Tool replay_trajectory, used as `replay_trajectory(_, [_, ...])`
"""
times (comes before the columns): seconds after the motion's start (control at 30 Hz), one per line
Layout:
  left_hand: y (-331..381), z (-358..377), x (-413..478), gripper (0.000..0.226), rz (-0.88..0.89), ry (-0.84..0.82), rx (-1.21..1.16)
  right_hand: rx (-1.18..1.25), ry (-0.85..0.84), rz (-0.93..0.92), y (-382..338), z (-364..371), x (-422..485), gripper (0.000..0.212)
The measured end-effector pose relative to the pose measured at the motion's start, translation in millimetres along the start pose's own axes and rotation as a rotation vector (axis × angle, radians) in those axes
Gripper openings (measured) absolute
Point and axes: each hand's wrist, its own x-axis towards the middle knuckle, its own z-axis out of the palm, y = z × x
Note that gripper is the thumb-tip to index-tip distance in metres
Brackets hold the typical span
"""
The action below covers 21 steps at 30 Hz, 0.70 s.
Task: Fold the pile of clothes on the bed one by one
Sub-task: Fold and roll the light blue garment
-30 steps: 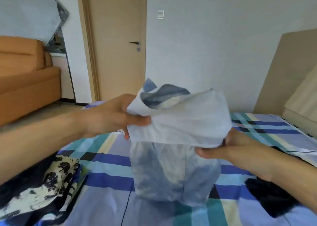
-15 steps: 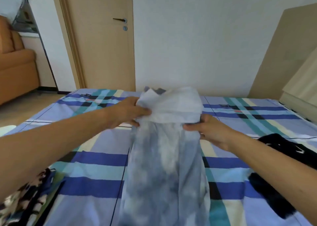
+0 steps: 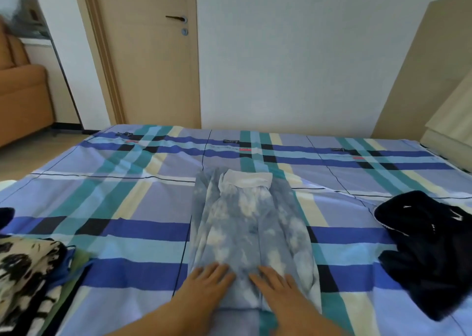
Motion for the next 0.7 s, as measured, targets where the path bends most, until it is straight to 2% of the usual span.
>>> replay_trajectory(0.03, [-4, 13, 1, 0.097, -0.051, 0.026, 0.025, -0.042, 0.070, 0.047, 9, 13, 6, 0.130])
replay_trajectory(0.07, [-9, 21, 5, 0.087, -0.094, 0.087, 0.026, -0.076, 0.108, 0.072, 16, 20, 9, 0.112])
replay_trajectory(0.13, [-8, 29, 14, 0.056, -0.087, 0.195, 0.027, -0.131, 0.022, 0.093, 21, 28, 7, 0.064])
replay_trajectory(0.17, [-7, 30, 20, 0.043, -0.061, 0.234, 0.033, -0.146, 0.023, 0.081, 17, 20, 8, 0.050])
replay_trajectory(0.2, [-6, 28, 23, 0.034, -0.063, 0.240, 0.033, -0.124, 0.056, 0.091, 16, 20, 9, 0.045])
replay_trajectory(0.27, [-7, 30, 33, 0.029, -0.066, 0.210, 0.029, -0.073, 0.105, 0.117, 13, 20, 19, 0.040])
replay_trajectory(0.37, [-21, 36, 46, 0.044, -0.099, 0.258, -0.119, 0.004, -0.040, 0.174, -8, -17, 14, 0.037])
replay_trajectory(0.4, [-19, 35, 46, 0.049, -0.113, 0.256, -0.166, -0.017, 0.093, 0.197, -7, -25, 17, 0.037])
replay_trajectory(0.53, [-19, 25, 38, 0.051, -0.205, 0.306, -0.187, -0.005, -0.052, 0.249, -10, -54, 5, 0.038])
replay_trajectory(0.6, [-33, 35, 39, 0.055, -0.196, 0.358, -0.134, -0.019, -0.057, 0.270, -4, -62, 2, 0.037])
replay_trajectory(0.67, [-47, 30, 41, 0.068, -0.118, 0.400, -0.131, -0.047, -0.120, 0.294, -2, -67, -1, 0.033])
replay_trajectory(0.7, [-50, 29, 40, 0.066, -0.078, 0.466, -0.115, -0.037, -0.139, 0.307, -2, -67, -2, 0.033])
